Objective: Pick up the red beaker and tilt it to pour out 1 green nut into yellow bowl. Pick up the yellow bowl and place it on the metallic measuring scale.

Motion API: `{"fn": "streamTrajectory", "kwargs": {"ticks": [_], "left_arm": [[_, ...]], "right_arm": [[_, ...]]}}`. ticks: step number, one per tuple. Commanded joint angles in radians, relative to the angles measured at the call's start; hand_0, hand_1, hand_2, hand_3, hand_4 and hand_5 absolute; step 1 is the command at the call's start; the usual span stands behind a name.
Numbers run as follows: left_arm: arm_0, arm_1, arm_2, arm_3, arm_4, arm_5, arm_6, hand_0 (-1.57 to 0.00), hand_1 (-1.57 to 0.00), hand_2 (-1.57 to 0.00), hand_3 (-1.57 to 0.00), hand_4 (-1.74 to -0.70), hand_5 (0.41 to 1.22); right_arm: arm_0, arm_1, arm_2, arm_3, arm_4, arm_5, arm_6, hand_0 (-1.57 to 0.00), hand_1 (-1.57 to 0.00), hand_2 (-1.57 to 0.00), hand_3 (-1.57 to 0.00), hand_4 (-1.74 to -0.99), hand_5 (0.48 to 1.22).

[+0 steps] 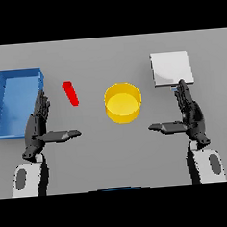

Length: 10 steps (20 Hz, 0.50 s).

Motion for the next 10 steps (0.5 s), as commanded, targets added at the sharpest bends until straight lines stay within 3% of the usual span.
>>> {"fn": "streamTrajectory", "kwargs": {"ticks": [1,6,8,10], "left_arm": [[-0.003,-0.001,0.000,0.002,0.000,0.002,0.002,0.00,0.00,0.00,0.00,-1.20,0.652],[-0.028,-0.013,-0.005,0.021,-0.011,0.012,0.008,0.00,0.00,0.00,0.00,-1.20,0.652],[0.027,0.028,-0.068,-0.057,-0.096,0.007,0.001,0.00,0.00,0.00,0.00,-1.21,0.649],[0.045,0.047,-0.096,-0.102,-0.126,-0.002,0.040,0.00,0.00,0.00,0.00,-1.22,0.654]], "right_arm": [[-0.002,-0.001,-0.001,0.001,-0.001,-0.001,0.002,0.00,0.00,0.00,0.00,-1.245,0.681],[-0.014,-0.002,-0.008,0.015,-0.004,0.000,0.003,0.00,0.00,0.00,0.00,-1.245,0.681],[0.049,-0.073,0.061,-0.056,0.164,-0.033,-0.115,0.00,0.00,0.00,0.00,-1.242,0.678],[0.083,-0.085,0.096,-0.084,0.230,-0.045,-0.124,0.00,0.00,0.00,0.00,-1.235,0.679]]}}
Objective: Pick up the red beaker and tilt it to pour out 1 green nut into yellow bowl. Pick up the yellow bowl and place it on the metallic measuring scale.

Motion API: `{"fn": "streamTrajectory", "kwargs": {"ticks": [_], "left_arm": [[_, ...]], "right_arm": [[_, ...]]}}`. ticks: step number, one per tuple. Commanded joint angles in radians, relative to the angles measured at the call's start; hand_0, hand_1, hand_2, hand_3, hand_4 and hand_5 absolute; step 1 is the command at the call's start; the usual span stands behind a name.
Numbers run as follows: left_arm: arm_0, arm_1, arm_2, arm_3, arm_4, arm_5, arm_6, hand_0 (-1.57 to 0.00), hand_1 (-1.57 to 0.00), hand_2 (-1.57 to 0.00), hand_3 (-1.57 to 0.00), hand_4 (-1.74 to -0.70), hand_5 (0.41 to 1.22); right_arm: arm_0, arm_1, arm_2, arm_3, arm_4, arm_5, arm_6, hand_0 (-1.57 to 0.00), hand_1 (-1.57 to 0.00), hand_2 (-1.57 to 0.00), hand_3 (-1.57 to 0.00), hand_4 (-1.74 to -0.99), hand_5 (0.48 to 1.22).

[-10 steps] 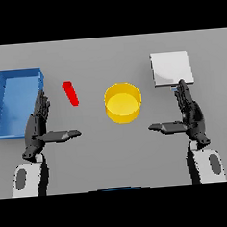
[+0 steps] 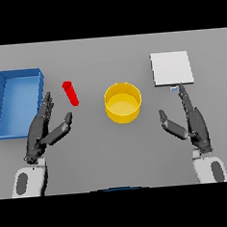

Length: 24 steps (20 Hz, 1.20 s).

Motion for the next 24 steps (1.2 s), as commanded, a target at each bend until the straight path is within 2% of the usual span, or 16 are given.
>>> {"fn": "streamTrajectory", "kwargs": {"ticks": [1,5,6,8,11,12,15,20,24], "left_arm": [[0.012,0.005,-0.006,-0.017,-0.006,-0.002,0.014,0.00,0.00,0.00,0.00,-1.22,0.658],[-0.005,0.004,-0.022,-0.007,-0.030,0.000,0.040,0.00,0.00,0.00,0.00,-1.24,0.668],[-0.018,0.009,-0.020,0.005,-0.031,-0.004,0.046,0.00,0.00,0.00,0.00,-1.25,0.679],[-0.065,0.002,-0.007,0.072,-0.015,-0.016,0.041,0.00,0.00,0.00,0.00,-1.30,0.702],[-0.153,-0.004,0.012,0.178,-0.015,-0.016,0.043,0.00,0.00,0.00,0.00,-1.37,0.732],[-0.158,-0.003,0.012,0.196,-0.023,-0.014,0.018,0.00,0.00,0.00,0.00,-1.38,0.738],[-0.237,-0.001,0.047,0.310,-0.024,0.000,0.009,0.00,0.00,0.00,0.00,-1.38,0.738],[-0.342,-0.006,0.091,0.485,-0.013,0.000,-0.038,0.00,0.00,0.00,0.00,-1.34,0.717],[-0.421,-0.017,0.110,0.573,-0.016,0.015,-0.063,0.00,0.00,0.00,0.00,-1.32,0.713]], "right_arm": [[0.005,-0.010,0.005,-0.023,0.008,0.003,0.015,0.00,0.00,0.00,0.00,-1.235,0.678],[-0.005,0.001,0.014,-0.031,0.007,0.008,0.041,0.00,0.00,0.00,0.00,-1.250,0.681],[0.014,0.004,0.023,-0.047,-0.001,0.020,0.021,0.00,0.00,0.00,0.00,-1.254,0.682],[-0.001,-0.004,-0.001,-0.037,-0.044,0.040,0.032,0.00,0.00,0.00,0.00,-1.275,0.680],[-0.002,0.008,0.001,-0.041,-0.049,0.037,0.028,0.00,0.00,0.00,0.00,-1.296,0.677],[0.008,0.007,-0.001,-0.041,-0.053,0.039,0.021,0.00,0.00,0.00,0.00,-1.304,0.678],[0.018,0.006,-0.002,-0.049,-0.055,0.040,0.009,0.00,0.00,0.00,0.00,-1.321,0.683],[0.007,0.004,-0.011,-0.051,-0.068,0.040,0.037,0.00,0.00,0.00,0.00,-1.341,0.689],[-0.003,0.005,-0.011,-0.041,-0.064,0.039,0.046,0.00,0.00,0.00,0.00,-1.336,0.688]]}}
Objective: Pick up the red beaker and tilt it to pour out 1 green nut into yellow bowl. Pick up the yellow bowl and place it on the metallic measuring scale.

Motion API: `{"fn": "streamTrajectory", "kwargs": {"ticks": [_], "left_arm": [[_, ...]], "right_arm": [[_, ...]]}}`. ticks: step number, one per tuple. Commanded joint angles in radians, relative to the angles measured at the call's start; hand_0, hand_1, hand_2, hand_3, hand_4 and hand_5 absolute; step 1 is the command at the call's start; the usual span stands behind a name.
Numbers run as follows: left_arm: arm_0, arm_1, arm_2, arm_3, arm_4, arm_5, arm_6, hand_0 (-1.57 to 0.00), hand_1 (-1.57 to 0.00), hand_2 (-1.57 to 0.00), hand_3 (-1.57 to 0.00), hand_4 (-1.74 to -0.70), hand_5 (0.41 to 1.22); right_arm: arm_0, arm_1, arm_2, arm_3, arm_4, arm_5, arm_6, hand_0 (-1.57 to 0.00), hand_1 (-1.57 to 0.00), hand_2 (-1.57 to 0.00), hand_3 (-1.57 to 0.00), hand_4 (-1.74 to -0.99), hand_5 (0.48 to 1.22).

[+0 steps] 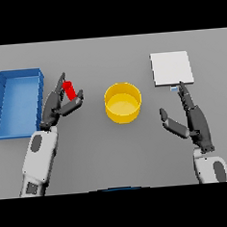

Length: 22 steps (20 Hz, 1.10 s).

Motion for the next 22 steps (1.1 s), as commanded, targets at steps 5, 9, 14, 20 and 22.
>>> {"fn": "streamTrajectory", "kwargs": {"ticks": [5,9,14,20,22], "left_arm": [[-0.080,0.010,0.016,0.087,-0.008,-0.002,-0.011,0.00,0.00,0.00,0.00,-1.31,0.706],[-0.115,0.007,0.029,0.136,-0.003,-0.004,-0.058,0.00,0.00,0.00,0.00,-1.34,0.725],[-0.156,-0.027,0.067,0.212,0.020,0.031,-0.090,-0.46,-0.48,-0.50,-0.49,-1.44,0.881],[-0.177,-0.048,0.064,0.243,-0.033,0.098,-0.131,-1.28,-1.29,-1.29,-1.29,-1.45,1.132],[-0.178,-0.055,0.064,0.239,-0.035,0.119,-0.155,-1.38,-1.39,-1.39,-1.39,-1.55,1.129]], "right_arm": [[-0.007,-0.003,-0.011,0.011,-0.013,0.004,-0.002,0.00,0.00,0.00,0.00,-1.324,0.683],[0.003,0.000,-0.005,-0.004,-0.008,0.000,-0.004,0.00,0.00,0.00,0.00,-1.305,0.681],[0.002,-0.008,-0.006,-0.015,0.001,-0.003,-0.013,0.00,0.00,0.00,0.00,-1.286,0.685],[-0.008,-0.006,-0.011,0.005,-0.008,0.001,-0.003,0.00,0.00,0.00,0.00,-1.293,0.682],[-0.003,0.002,0.000,0.005,-0.006,0.007,-0.006,0.00,0.00,0.00,0.00,-1.303,0.682]]}}
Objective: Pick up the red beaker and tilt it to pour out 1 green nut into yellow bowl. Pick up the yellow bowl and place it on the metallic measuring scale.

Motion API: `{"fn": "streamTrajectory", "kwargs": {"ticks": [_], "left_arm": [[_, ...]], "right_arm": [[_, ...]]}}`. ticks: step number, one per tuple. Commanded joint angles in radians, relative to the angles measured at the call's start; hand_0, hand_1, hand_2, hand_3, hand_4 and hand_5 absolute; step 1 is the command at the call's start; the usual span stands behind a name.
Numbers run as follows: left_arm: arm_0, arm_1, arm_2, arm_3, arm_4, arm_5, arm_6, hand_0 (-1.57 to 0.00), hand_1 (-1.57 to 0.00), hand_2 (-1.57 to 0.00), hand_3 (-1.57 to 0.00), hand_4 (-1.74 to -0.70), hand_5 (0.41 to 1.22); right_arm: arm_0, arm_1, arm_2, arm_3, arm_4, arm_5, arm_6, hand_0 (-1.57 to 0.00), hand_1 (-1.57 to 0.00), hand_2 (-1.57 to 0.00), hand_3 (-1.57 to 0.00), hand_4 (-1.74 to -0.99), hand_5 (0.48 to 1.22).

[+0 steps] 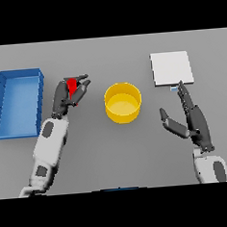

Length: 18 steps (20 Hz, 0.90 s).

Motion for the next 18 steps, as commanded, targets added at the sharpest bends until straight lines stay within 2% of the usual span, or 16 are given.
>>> {"fn": "streamTrajectory", "kwargs": {"ticks": [1,4,8,10,11,13,18], "left_arm": [[-0.003,0.008,0.005,-0.005,0.009,0.003,-0.001,-1.42,-1.42,-1.43,-1.43,-1.59,1.123],[0.005,0.021,-0.005,-0.032,0.034,-0.002,-0.022,-1.49,-1.50,-1.50,-1.50,-1.66,1.108],[0.007,0.028,-0.053,-0.130,0.020,0.032,0.007,-1.54,-1.54,-1.54,-1.54,-1.71,1.097],[-0.006,0.057,-0.092,-0.177,-0.014,0.034,0.053,-1.55,-1.55,-1.55,-1.55,-1.72,1.101],[-0.021,0.078,-0.126,-0.197,-0.046,0.025,0.098,-1.55,-1.56,-1.56,-1.56,-1.72,1.107],[-0.046,0.138,-0.208,-0.229,-0.125,-0.018,0.167,-1.56,-1.56,-1.56,-1.56,-1.73,1.119],[-0.057,0.187,-0.304,-0.255,-0.183,-0.069,0.210,-1.56,-1.56,-1.56,-1.56,-1.73,1.114]], "right_arm": [[-0.003,-0.006,0.000,0.000,0.004,0.002,-0.011,0.00,0.00,0.00,0.00,-1.296,0.682],[0.002,-0.010,0.004,0.002,0.019,-0.003,-0.026,0.00,0.00,0.00,0.00,-1.274,0.674],[-0.002,-0.007,0.003,0.008,0.025,-0.011,-0.029,0.00,0.00,0.00,0.00,-1.255,0.672],[-0.003,-0.005,0.010,0.016,0.045,-0.021,-0.030,0.00,0.00,0.00,0.00,-1.245,0.673],[-0.001,-0.005,0.015,0.018,0.050,-0.018,-0.036,0.00,0.00,0.00,0.00,-1.249,0.679],[0.002,-0.008,0.022,0.003,0.072,-0.030,-0.030,0.00,0.00,0.00,0.00,-1.245,0.688],[0.007,-0.009,0.023,-0.016,0.069,-0.026,-0.007,0.00,0.00,0.00,0.00,-1.243,0.705]]}}
